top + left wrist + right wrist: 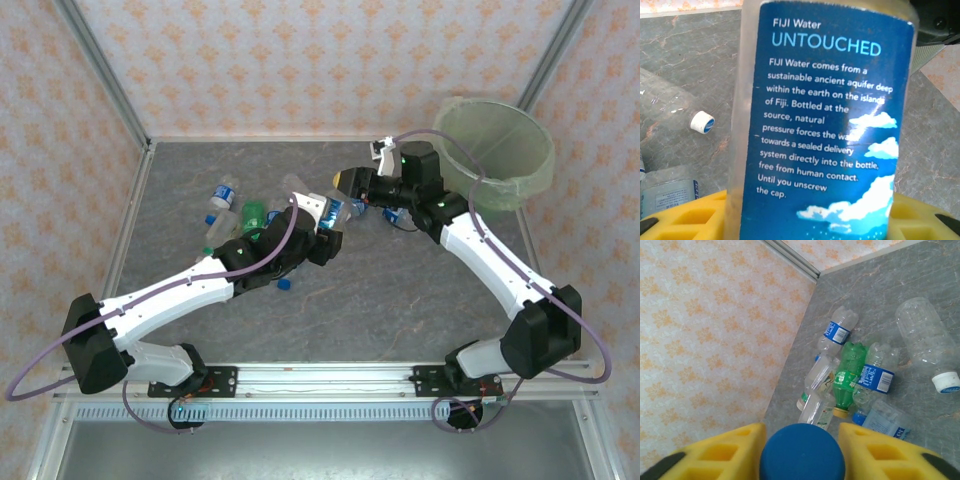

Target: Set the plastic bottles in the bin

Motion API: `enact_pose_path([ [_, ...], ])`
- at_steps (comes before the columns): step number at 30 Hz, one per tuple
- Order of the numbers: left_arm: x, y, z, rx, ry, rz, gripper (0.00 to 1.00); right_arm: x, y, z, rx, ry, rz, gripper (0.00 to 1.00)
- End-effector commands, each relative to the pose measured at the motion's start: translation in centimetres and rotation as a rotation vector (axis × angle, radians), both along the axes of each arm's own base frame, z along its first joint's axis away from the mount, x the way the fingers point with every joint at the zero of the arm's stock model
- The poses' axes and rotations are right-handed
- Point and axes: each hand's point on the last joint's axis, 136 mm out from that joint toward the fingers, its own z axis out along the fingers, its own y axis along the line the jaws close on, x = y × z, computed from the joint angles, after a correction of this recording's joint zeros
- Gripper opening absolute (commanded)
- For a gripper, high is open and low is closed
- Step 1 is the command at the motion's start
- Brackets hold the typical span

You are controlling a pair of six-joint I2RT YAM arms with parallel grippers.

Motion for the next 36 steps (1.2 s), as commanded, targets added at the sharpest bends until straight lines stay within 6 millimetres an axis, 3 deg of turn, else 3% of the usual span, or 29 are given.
enact_pose_path([
  [1, -0.3, -0.3, 1.2, -0.038, -0.039, -0.019, 0.51, -0.3, 0.5, 2.1, 0.032, -0.041, 0.023, 0.33],
  [5, -0.4, -0.2, 1.2, -0.039, -0.036, -0.021, 0.55, -0.5, 0.2, 2.8, 0.039, -0.050, 0.008, 0.20],
  [9, -0.3, 0.1, 1.5, -0.043, -0.047, -0.005, 0.66, -0.3, -0.5, 3.6, 0.034, -0.070, -0.039, 0.18],
  [13, 0.0, 0.9, 2.5, -0.065, -0.067, 0.046, 0.99, 0.1, -1.6, 4.3, 0.030, -0.088, -0.108, 0.18],
  [18, 0.2, 2.2, 4.7, -0.119, -0.107, 0.118, 0.99, 1.3, -4.7, 5.9, 0.015, -0.116, -0.240, 0.19],
  [22, 0.5, 3.6, 6.5, -0.159, -0.157, 0.189, 0.99, 2.7, -9.5, 8.1, 0.023, -0.136, -0.400, 0.18],
  [26, 0.9, 4.3, 7.8, -0.198, -0.195, 0.225, 0.99, 4.0, -15.8, 10.7, 0.008, -0.179, -0.617, 0.14],
  [32, 1.1, 4.4, 7.5, -0.232, -0.184, 0.246, 0.99, 5.0, -24.0, 14.2, -0.059, -0.238, -0.910, 0.18],
  [36, 0.5, 5.0, 7.1, -0.284, -0.182, 0.258, 0.99, 4.8, -27.9, 16.4, -0.032, -0.262, -1.084, 0.19],
])
